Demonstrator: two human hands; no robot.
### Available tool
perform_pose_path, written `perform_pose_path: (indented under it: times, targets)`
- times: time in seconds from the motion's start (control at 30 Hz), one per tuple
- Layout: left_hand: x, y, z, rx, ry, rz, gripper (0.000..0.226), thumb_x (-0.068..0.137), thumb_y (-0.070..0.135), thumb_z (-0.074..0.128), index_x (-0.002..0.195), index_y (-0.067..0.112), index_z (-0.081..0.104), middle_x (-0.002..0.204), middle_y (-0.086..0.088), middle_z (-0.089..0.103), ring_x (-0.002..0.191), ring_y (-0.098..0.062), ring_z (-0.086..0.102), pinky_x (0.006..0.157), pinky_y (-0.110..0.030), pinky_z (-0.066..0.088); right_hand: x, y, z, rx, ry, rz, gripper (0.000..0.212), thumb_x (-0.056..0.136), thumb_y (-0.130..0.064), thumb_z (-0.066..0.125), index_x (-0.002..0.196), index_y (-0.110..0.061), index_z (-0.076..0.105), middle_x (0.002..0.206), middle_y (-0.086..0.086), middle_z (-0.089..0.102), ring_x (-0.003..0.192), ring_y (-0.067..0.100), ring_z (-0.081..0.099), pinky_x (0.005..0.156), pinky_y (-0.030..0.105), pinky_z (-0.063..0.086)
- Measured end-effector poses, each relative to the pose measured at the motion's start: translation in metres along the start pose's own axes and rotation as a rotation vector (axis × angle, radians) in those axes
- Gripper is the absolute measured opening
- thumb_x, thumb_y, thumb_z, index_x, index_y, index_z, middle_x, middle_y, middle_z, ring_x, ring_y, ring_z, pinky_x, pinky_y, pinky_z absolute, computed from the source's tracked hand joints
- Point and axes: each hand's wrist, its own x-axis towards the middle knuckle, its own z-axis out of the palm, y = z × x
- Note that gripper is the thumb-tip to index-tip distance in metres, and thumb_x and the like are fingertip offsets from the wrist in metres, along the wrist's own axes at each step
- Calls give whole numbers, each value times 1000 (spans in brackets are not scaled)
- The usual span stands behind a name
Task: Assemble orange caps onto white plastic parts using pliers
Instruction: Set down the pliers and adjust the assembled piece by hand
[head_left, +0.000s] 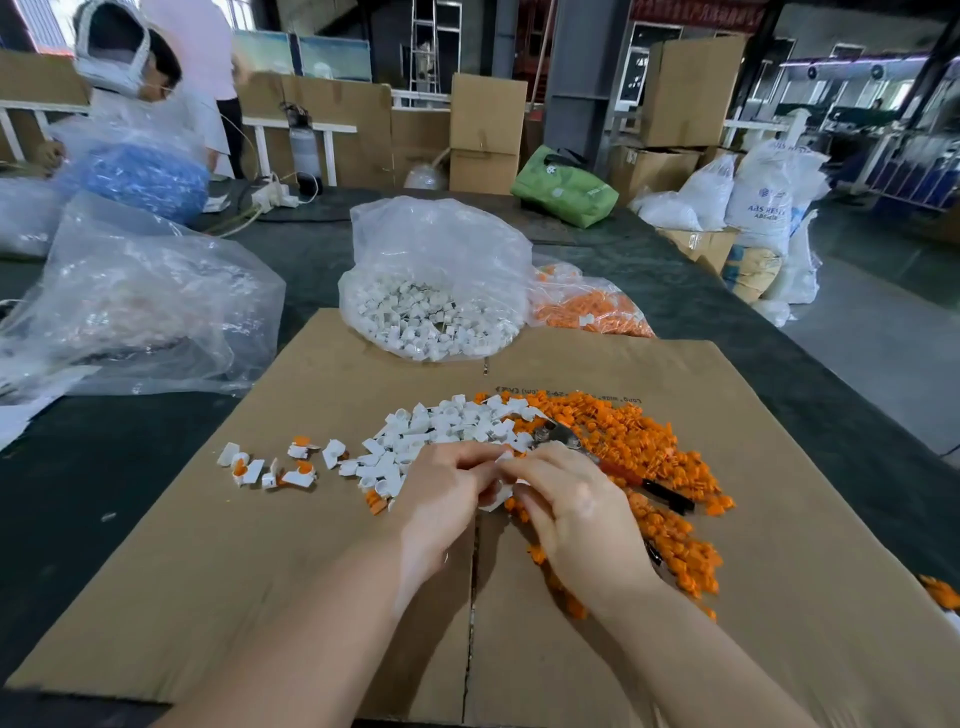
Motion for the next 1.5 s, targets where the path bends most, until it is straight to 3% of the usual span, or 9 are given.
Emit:
perform_pose_path:
  times: [0.23,0.33,0.6,0.8,1.0,1.1,1.2,1.37,1.5]
  targets:
    - [-12,-3,-3,188,-74,147,41,76,-4,68,102,28,69,89,2,67,79,-3,63,71,-21,55,0,-5,3,126,94,115,7,80,2,70,84,-3,72,79,4,66,75,18,62,68,20,45]
    - [-13,-6,-3,266,1,256,32,75,2,72,99,23,70,86,8,68,76,-2,62,68,-12,49,-1,-9,4,168,75,119,11,79,-1,71,88,-7,73,83,1,67,78,14,62,71,19,47]
    - [-9,-12,-6,319,22,324,31,79,7,72,102,28,69,86,14,67,78,1,60,71,-10,46,-4,-8,-1,230,100,214,21,81,4,65,95,-11,72,89,-3,66,85,9,60,74,23,50]
    - [-11,-11,-5,351,23,374,38,79,2,70,89,38,65,83,17,67,73,2,58,68,-10,45,-2,-15,1,193,79,166,11,79,-2,71,87,-8,73,85,1,65,78,17,61,69,27,50]
    - [-14,-14,-6,423,36,441,40,80,7,70,91,44,61,83,15,66,76,0,58,70,-14,47,1,-17,6,113,86,145,5,78,-2,72,79,-6,70,77,2,62,75,17,58,68,17,40]
    - [-11,-19,-19,488,132,424,40,83,14,69,90,50,54,81,16,62,78,5,56,66,-6,41,-1,-16,6,79,55,141,10,80,-5,72,89,-8,71,83,-1,65,79,15,60,69,16,41]
    - [0,-20,-49,515,327,405,29,86,9,64,86,38,60,83,19,60,83,5,56,67,-4,37,-6,-11,5,71,5,157,17,82,-3,69,97,-10,70,91,-2,64,84,13,59,74,16,43]
    - [18,-28,-101,788,638,252,12,87,13,65,92,23,68,99,-2,50,104,-26,42,89,-37,34,-8,-8,7,34,-41,162,18,79,5,67,89,-10,71,88,-3,62,84,9,56,73,9,37]
    - [22,-38,-114,965,680,140,13,89,19,62,97,25,71,111,-5,51,113,-27,38,94,-41,29,-9,-7,10,40,-89,173,18,81,4,65,90,-9,71,91,-1,64,89,14,60,76,11,38]
